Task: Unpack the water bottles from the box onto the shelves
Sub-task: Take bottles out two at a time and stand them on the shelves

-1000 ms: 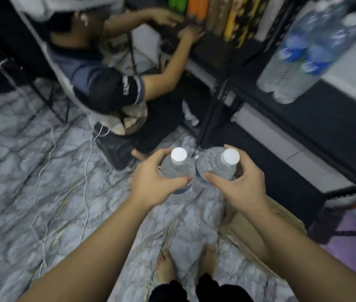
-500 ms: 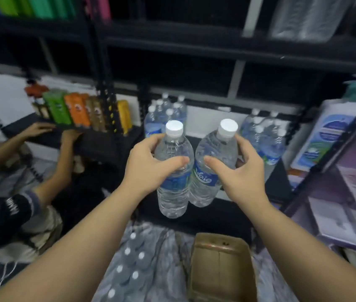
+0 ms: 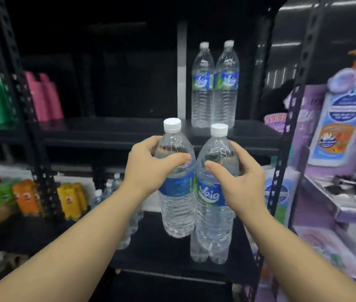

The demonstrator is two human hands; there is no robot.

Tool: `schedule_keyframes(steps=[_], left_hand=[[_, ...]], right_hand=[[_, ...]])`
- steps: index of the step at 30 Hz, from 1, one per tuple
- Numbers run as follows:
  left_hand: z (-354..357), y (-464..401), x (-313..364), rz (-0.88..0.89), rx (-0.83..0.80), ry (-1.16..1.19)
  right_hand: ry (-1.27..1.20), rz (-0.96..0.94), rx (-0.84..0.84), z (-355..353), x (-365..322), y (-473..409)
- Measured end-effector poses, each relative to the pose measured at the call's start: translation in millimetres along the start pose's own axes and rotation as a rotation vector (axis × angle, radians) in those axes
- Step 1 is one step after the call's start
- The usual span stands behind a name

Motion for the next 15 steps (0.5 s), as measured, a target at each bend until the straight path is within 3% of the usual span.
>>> schedule_keyframes(steps=[8, 15], left_hand=[[56.7, -91.3, 51.2, 0.055, 0.105, 0.010], [84.2, -174.5, 97.5, 0.083, 0.097, 0.022]], right_hand=[[0.002, -0.108, -0.026, -34.1, -7.4, -125.1], [-0.039, -0.162, -0.009, -45.4, -39.9, -215.6]])
Point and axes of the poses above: each hand's wrist, its own y-axis away from the middle knuckle, its own z-axis out of the palm, x = y × z, the point moved 1 cm from there along -y, towards the middle knuckle, and after that the axes turned 10 degrees about y, right-handed, at the moved point
